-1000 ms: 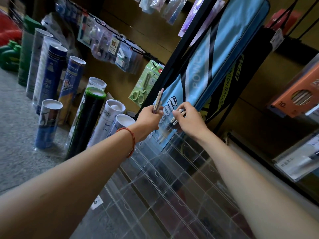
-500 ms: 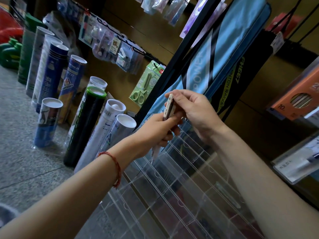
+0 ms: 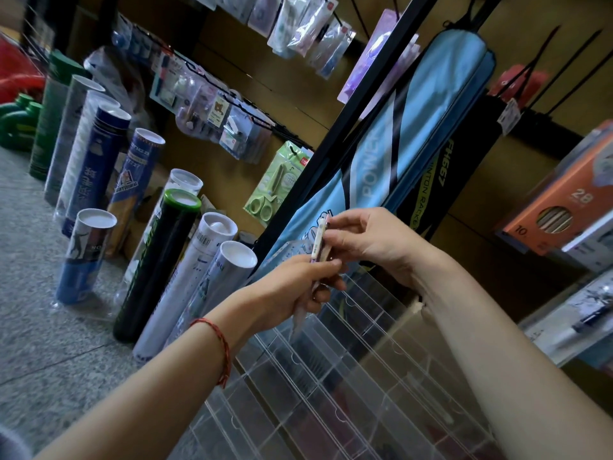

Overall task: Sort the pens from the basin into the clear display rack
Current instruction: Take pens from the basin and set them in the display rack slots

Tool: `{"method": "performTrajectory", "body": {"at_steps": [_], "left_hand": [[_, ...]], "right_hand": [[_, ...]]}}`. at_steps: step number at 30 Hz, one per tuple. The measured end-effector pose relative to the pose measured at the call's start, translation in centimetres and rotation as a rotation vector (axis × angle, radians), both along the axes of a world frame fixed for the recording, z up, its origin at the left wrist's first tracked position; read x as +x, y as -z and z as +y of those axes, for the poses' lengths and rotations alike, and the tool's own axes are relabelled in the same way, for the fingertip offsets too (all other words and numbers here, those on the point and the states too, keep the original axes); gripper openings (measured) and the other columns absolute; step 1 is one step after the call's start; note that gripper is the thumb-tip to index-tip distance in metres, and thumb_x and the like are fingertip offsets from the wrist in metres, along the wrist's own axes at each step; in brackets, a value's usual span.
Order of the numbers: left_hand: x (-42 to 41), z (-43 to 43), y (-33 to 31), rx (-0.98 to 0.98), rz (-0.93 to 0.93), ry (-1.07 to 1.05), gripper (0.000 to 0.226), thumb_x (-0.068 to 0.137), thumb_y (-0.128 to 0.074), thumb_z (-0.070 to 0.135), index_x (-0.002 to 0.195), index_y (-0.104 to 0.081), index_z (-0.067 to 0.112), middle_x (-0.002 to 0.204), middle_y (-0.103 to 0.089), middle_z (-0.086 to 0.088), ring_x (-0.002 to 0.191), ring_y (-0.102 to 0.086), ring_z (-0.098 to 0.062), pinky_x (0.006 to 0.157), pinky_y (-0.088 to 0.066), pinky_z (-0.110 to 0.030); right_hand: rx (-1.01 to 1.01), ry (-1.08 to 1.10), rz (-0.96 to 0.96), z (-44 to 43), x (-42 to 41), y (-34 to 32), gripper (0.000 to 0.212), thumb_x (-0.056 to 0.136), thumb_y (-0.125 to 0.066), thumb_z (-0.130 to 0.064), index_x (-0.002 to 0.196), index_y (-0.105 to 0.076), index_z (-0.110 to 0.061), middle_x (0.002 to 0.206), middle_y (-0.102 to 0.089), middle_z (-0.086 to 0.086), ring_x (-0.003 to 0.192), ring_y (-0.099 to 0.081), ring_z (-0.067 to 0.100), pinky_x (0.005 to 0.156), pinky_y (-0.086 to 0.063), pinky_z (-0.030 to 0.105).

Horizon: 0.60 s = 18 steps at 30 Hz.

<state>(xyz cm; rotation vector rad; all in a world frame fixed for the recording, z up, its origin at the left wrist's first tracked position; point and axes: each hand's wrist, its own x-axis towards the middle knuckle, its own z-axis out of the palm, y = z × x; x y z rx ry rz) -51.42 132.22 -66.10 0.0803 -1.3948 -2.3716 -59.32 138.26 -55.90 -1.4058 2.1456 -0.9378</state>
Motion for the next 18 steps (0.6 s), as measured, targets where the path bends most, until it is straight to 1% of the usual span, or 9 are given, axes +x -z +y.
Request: {"method": "performTrajectory", "body": {"at_steps": [2,5,7,8,10,11,13,15,18], "left_hand": [[0.2,-0.3,0.0,-0.054,-0.023,-0.037,0.019,0.096,-0.044,0.019,0.103,-0.056,0.006,0.064,-0.063,0.002,0.042,-0.043,-0.004,0.036,-0.03,-0.012],[0.4,-1.1,0.1,-0.092,-0.123,-0.217,0.02,0.096,-0.045,0.019,0.105,-0.058,0.006,0.077,-0.067,0.0,0.044,-0.045,-0.006,0.036,-0.028,-0.012],[0.0,-1.7,0.2,-0.101,-0.167,-0.425,0.017,0.096,-0.043,0.014,0.101,-0.058,0.009,0.089,-0.064,-0.004,0.046,-0.039,-0.009,0.034,-0.027,-0.012],[-0.3,-2.1,0.1,-0.1,-0.157,-0.508,0.018,0.096,-0.041,0.011,0.101,-0.058,0.01,0.092,-0.06,-0.006,0.049,-0.037,-0.01,0.034,-0.027,-0.011],[-1.1,-2.6,-0.2,-0.12,-0.118,-0.59,0.025,0.097,-0.038,0.01,0.112,-0.057,0.011,0.086,-0.054,-0.004,0.052,-0.036,-0.011,0.035,-0.03,-0.009],[-1.4,-2.8,-0.4,-0.135,-0.105,-0.601,0.028,0.097,-0.037,0.011,0.119,-0.054,0.012,0.086,-0.053,-0.002,0.053,-0.036,-0.011,0.036,-0.031,-0.01],[-1.9,-2.8,-0.6,-0.135,-0.093,-0.592,0.034,0.096,-0.036,0.008,0.128,-0.048,0.013,0.098,-0.053,0.0,0.054,-0.037,-0.011,0.036,-0.031,-0.01],[-2.3,-2.6,-0.2,-0.108,-0.094,-0.555,0.035,0.096,-0.035,0.005,0.129,-0.046,0.011,0.106,-0.049,0.0,0.054,-0.035,-0.011,0.034,-0.03,-0.009],[-2.5,-2.5,0.8,-0.085,-0.107,-0.511,0.031,0.096,-0.036,0.006,0.123,-0.048,0.016,0.108,-0.05,0.0,0.052,-0.033,-0.012,0.033,-0.029,-0.01]], "right_hand": [[-0.128,0.096,0.025,-0.3,-0.3,-1.4,0.011,0.087,-0.059,-0.001,0.098,-0.062,0.0,0.081,-0.067,0.01,0.062,-0.066,0.013,0.061,-0.059,0.025],[-0.555,0.325,0.058,-0.6,-1.8,-3.8,0.018,0.09,-0.057,-0.003,0.107,-0.058,0.001,0.082,-0.064,0.006,0.067,-0.064,0.013,0.062,-0.059,0.024],[-0.776,0.403,0.258,-0.9,-2.5,-4.5,0.018,0.092,-0.056,-0.007,0.11,-0.057,-0.004,0.093,-0.065,0.007,0.08,-0.065,0.013,0.075,-0.057,0.023],[-0.804,0.382,0.384,-1.1,-2.4,-4.2,0.018,0.092,-0.056,-0.008,0.11,-0.057,-0.005,0.096,-0.064,0.005,0.084,-0.064,0.01,0.078,-0.055,0.017],[-0.72,0.296,0.555,-1.9,-2.1,-2.0,0.017,0.093,-0.054,-0.008,0.109,-0.058,-0.006,0.095,-0.061,0.001,0.085,-0.062,0.008,0.076,-0.051,0.011],[-0.653,0.272,0.577,-2.3,-2.2,-0.6,0.017,0.093,-0.054,-0.009,0.109,-0.059,-0.007,0.095,-0.061,0.0,0.087,-0.063,0.011,0.078,-0.051,0.014],[-0.558,0.266,0.577,-2.8,-2.8,1.7,0.017,0.092,-0.056,-0.01,0.108,-0.061,-0.007,0.095,-0.061,-0.001,0.091,-0.063,0.017,0.084,-0.053,0.026],[-0.485,0.281,0.562,-2.9,-3.8,3.2,0.02,0.091,-0.057,-0.012,0.11,-0.062,-0.007,0.098,-0.062,0.001,0.093,-0.064,0.022,0.088,-0.052,0.035],[-0.414,0.29,0.506,-2.7,-4.8,3.8,0.022,0.09,-0.059,-0.012,0.11,-0.064,-0.007,0.088,-0.061,0.0,0.083,-0.063,0.018,0.082,-0.05,0.033]]}}
